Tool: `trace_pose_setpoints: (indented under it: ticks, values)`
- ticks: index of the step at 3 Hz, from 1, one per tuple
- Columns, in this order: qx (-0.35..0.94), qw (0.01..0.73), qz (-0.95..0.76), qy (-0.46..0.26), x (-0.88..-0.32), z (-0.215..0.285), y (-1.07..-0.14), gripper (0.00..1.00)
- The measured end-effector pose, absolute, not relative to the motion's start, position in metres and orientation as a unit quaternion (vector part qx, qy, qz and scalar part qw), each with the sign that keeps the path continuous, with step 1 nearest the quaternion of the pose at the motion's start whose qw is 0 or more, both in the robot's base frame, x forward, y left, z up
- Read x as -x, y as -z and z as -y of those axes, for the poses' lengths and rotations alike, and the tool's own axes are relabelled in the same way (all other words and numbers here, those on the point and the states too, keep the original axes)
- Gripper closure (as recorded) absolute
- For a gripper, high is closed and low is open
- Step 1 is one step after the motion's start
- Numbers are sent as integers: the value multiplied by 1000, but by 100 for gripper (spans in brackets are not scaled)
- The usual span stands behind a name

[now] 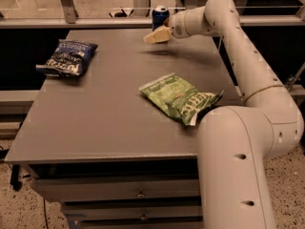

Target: Pick pepsi can

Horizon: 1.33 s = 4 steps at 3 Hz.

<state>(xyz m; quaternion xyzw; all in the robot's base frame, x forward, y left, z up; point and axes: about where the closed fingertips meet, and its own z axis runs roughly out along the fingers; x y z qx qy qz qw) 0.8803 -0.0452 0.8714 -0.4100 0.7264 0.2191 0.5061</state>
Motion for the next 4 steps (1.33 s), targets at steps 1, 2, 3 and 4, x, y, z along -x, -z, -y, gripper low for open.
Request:
trace_pose_setpoints:
  ticks: [1, 2, 3, 4]
  values:
    - [416, 510, -723, -210, -888, 43, -872, 40]
    - [429, 512, -718, -197, -887, 48, -880, 64]
    - [441, 508, -713, -199, -872, 54, -899, 87]
    - [453, 493, -705, -235, -831, 56, -927, 100]
